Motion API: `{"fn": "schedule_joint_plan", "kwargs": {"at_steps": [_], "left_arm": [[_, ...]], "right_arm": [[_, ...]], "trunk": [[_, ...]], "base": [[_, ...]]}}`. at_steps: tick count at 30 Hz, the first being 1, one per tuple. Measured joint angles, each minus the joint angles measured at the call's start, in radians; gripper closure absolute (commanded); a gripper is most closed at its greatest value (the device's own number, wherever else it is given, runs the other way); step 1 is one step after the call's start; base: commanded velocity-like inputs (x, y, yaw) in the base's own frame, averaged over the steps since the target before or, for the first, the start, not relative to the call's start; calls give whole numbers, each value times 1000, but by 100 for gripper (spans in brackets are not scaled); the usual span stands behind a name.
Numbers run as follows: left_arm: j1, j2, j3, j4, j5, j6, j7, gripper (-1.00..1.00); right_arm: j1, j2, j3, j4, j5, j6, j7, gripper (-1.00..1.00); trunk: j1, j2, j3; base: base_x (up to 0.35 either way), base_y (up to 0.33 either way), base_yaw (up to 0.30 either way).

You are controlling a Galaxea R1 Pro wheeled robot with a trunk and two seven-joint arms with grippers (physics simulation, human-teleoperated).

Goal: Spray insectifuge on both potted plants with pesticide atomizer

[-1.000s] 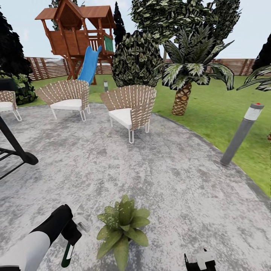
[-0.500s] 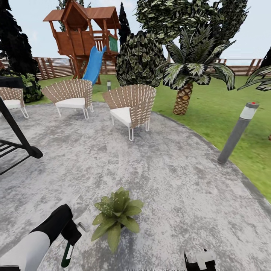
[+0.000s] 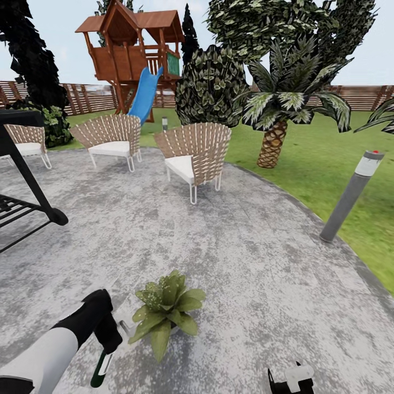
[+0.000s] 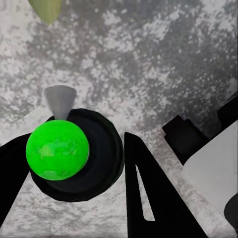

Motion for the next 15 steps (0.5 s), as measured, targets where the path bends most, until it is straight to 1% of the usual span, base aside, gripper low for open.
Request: {"fn": "schedule_joint_plan", "kwargs": {"at_steps": [3,4,5,6,8,9,10,11,15], "left_arm": [[-5,7,-4,0,-2,0,-1,100],[-6,10,-4,-1,-2,0,-9,100],[-8,11,-7,-2,-5,0,-28,100],[-9,13,-8,-3,-17,0,-55,100],[-17,18,-9,-10,-55,-1,-109,100],[-30,22,-8,-14,-90,-3,-146,100],[-32,25,-6,-15,-108,-3,-164,100],[-31,30,-4,-15,-118,-4,-172,100],[-22,50,-1,-3,-127,-6,-173,100]], "right_arm": [[0,0,0,0,0,0,1,-100],[0,0,0,0,1,0,1,-100],[0,0,1,0,1,0,1,-100],[0,0,1,0,1,0,2,-100],[0,0,1,0,1,0,2,-100],[0,0,1,0,1,0,2,-100],[0,0,1,0,2,0,2,-100],[0,0,2,0,2,0,2,-100],[0,0,2,0,2,0,2,-100]], "trunk": [[0,0,0],[0,0,0],[0,0,0],[0,0,0],[0,0,0],[0,0,0],[0,0,0],[0,0,0],[0,0,0]], "base": [[0,0,0],[0,0,0],[0,0,0],[0,0,0],[0,0,0],[0,0,0],[0,0,0],[0,0,0],[0,0,0]]}}
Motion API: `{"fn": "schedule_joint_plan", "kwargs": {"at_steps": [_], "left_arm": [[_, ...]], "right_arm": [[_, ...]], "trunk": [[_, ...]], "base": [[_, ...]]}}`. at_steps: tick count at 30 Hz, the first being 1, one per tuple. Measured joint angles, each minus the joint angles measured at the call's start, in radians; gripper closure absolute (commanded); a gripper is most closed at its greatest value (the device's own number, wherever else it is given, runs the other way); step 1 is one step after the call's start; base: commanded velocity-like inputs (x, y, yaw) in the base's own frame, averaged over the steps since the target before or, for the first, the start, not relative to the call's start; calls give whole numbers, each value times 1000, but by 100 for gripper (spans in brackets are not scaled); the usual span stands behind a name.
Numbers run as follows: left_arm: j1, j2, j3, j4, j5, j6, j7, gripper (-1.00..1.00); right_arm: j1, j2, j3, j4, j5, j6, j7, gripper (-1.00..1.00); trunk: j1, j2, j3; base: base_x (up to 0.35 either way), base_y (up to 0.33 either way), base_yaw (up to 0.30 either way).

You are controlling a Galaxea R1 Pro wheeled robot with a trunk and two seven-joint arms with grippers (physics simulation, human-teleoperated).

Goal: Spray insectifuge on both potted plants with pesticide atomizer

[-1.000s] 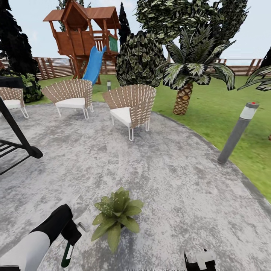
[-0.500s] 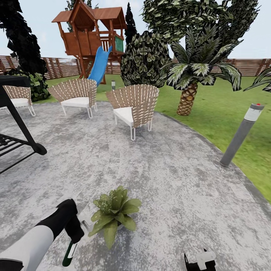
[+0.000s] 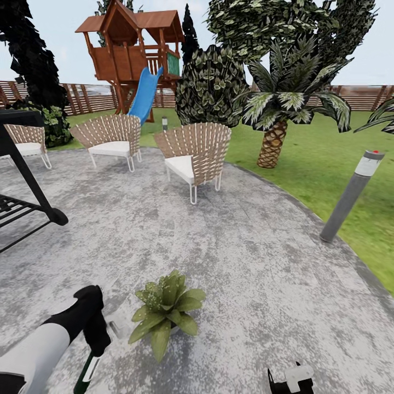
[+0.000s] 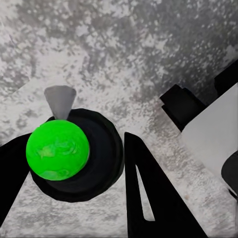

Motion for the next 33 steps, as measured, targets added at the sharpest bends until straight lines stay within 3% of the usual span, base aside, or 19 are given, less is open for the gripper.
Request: {"fn": "schedule_joint_plan", "kwargs": {"at_steps": [3,9,16,25,28,30,33], "left_arm": [[9,18,1,3,8,-2,2,100],[50,21,2,22,15,-8,26,100],[47,11,80,6,44,-9,61,100],[56,11,92,-6,47,-30,74,100],[59,10,92,28,85,-53,128,100],[59,10,91,91,142,-67,206,100],[59,9,92,131,179,-104,280,100]], "right_arm": [[0,0,0,0,0,0,0,-100],[0,0,0,0,0,0,0,-100],[0,0,0,0,0,0,0,-100],[0,0,0,0,0,0,0,-100],[0,0,0,0,0,0,0,-100],[0,0,0,0,0,0,0,-100],[0,0,0,0,0,0,0,-100]], "trunk": [[0,0,0],[0,0,0],[0,0,0],[0,0,0],[0,0,0],[0,0,0],[0,0,0]], "base": [[0,0,0],[0,0,0],[0,0,0],[0,0,0],[0,0,0],[0,0,0],[0,0,0]]}}
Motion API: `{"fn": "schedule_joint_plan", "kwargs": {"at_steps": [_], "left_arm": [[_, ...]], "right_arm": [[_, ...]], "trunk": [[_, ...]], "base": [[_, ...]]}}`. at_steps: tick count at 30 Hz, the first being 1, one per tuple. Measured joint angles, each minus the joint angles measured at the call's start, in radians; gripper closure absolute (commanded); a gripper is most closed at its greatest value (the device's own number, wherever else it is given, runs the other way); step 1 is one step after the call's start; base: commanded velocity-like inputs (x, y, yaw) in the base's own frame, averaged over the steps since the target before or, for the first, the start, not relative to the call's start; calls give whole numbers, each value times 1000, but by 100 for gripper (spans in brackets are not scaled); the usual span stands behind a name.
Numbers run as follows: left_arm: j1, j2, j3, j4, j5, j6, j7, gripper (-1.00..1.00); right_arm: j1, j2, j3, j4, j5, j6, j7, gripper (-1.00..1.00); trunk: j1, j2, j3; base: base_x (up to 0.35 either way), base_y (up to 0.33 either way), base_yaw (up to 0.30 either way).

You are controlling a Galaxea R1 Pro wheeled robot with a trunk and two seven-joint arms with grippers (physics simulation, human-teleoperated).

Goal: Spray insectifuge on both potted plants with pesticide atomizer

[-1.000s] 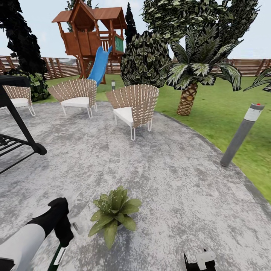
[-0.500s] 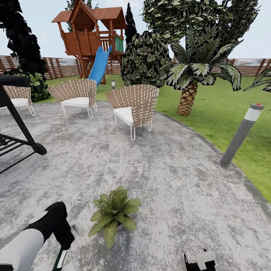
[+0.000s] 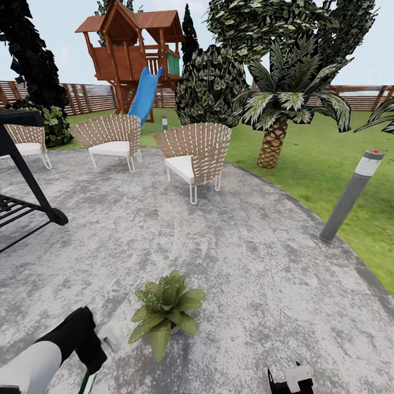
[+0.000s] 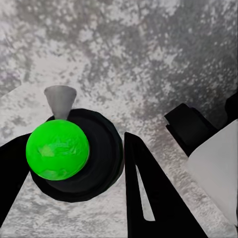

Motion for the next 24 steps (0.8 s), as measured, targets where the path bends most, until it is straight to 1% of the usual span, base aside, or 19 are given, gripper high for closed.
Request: {"fn": "schedule_joint_plan", "kwargs": {"at_steps": [2,5,6,9,11,13,15,16,18,21,24], "left_arm": [[-1,-2,3,2,33,-19,22,100],[-4,-13,-1,-6,48,-18,19,100],[-7,-26,-2,-9,55,-16,16,100],[-14,-49,-5,-12,52,-15,-19,100],[-12,-61,-11,-12,43,-16,-53,100],[-6,-55,-13,-10,39,-19,-59,100],[-4,-40,-13,-8,38,-22,-61,100],[-3,-20,-16,-1,34,-23,-61,100],[-3,-1,-12,2,37,-21,-61,100],[-3,8,-8,-7,38,-17,-62,100],[-9,6,-8,-9,39,-15,-65,100]], "right_arm": [[0,0,0,0,0,0,0,-100],[0,0,0,0,0,0,0,-100],[0,0,0,0,0,0,0,-100],[0,0,0,0,0,0,0,-100],[0,0,0,0,0,0,0,-100],[0,0,0,0,0,0,0,-100],[0,0,0,0,0,0,0,-100],[0,0,0,0,0,0,0,-100],[0,0,0,0,0,0,0,-100],[0,0,0,-1,-1,0,0,-100],[0,1,0,-1,-1,0,0,-100]], "trunk": [[0,0,0],[0,0,0],[0,0,0],[0,0,0],[0,0,0],[0,0,0],[0,0,0],[0,0,0],[0,0,0],[0,0,0],[0,0,0]], "base": [[0,0,0],[0,0,0],[0,0,0],[0,0,0],[0,0,0],[0,0,0],[0,0,0],[0,0,0],[0,0,0],[0,0,2],[0,0,119]]}}
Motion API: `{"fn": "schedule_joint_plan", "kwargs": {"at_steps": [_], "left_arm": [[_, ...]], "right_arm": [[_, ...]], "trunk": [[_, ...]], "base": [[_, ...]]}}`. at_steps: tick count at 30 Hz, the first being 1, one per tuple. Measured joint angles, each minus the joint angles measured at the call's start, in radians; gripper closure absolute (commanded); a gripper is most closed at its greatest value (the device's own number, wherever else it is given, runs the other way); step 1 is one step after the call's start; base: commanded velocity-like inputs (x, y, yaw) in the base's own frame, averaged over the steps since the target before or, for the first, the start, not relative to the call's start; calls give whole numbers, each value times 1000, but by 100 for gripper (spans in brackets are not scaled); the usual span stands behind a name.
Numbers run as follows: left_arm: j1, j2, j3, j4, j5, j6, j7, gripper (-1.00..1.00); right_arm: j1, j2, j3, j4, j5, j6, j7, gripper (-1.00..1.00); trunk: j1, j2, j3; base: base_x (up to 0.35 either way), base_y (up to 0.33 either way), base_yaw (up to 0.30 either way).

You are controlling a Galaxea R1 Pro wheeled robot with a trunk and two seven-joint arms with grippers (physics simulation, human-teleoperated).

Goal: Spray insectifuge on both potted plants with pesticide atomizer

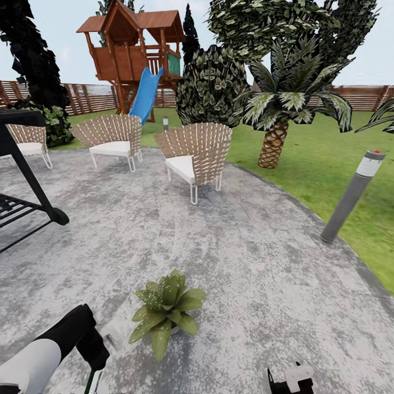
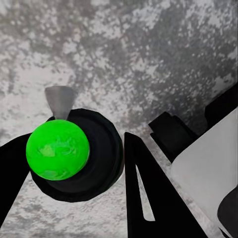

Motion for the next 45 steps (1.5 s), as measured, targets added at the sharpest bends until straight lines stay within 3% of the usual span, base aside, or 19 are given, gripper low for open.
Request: {"fn": "schedule_joint_plan", "kwargs": {"at_steps": [11,23,33,45], "left_arm": [[-8,-12,-2,-39,1,9,-2,100],[-5,-12,-4,-41,2,11,-1,100],[-8,-12,-2,-48,2,11,-1,100],[-12,-12,-3,-64,1,11,-4,100]], "right_arm": [[0,0,0,1,0,0,0,-100],[0,0,0,1,0,0,0,-100],[0,0,0,1,0,0,0,-100],[0,2,0,1,0,0,0,-100]], "trunk": [[0,0,0],[0,0,0],[0,0,0],[0,0,0]], "base": [[61,-41,161],[151,-229,1],[-86,-261,3],[86,-124,187]]}}
